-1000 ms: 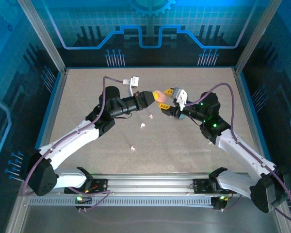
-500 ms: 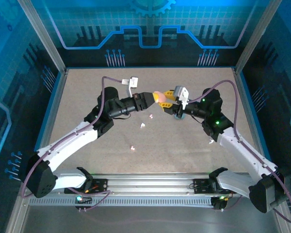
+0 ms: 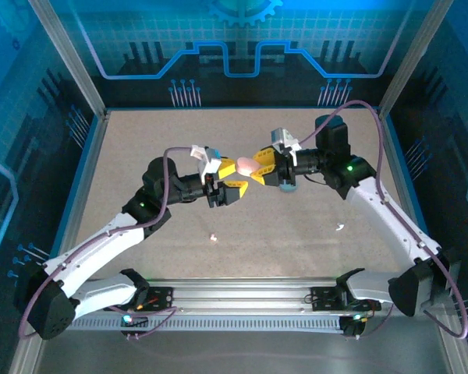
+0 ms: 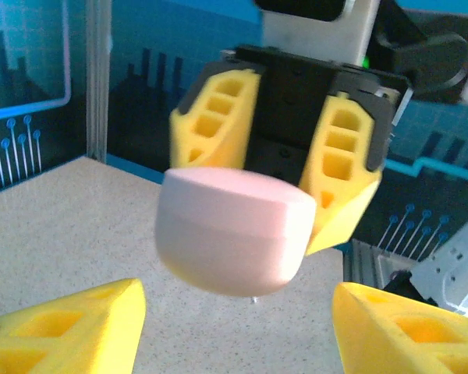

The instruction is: Insert the wireless bluetooth earbuds into the charging case

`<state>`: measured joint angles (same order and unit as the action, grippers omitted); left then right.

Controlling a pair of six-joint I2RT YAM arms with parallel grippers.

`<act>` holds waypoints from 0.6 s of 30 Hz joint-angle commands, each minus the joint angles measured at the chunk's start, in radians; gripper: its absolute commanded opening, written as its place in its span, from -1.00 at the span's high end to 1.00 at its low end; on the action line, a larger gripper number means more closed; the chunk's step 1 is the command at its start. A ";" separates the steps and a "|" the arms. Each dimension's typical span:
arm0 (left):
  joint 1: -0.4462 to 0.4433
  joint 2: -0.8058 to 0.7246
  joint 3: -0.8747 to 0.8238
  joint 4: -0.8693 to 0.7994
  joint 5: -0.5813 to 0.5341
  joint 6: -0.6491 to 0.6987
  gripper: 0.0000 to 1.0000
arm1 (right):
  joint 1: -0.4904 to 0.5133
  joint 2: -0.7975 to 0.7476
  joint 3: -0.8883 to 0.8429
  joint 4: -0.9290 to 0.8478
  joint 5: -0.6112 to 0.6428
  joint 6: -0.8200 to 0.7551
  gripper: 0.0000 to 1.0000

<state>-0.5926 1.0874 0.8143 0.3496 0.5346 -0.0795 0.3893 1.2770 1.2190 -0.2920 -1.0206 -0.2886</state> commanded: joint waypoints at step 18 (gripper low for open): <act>0.001 0.051 0.057 0.042 0.109 0.040 0.01 | 0.012 0.036 0.060 -0.192 -0.069 -0.136 0.34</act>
<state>-0.5926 1.1320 0.8314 0.3588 0.6098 -0.0269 0.3920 1.3125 1.2530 -0.4568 -1.0740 -0.3916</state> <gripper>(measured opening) 0.494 0.334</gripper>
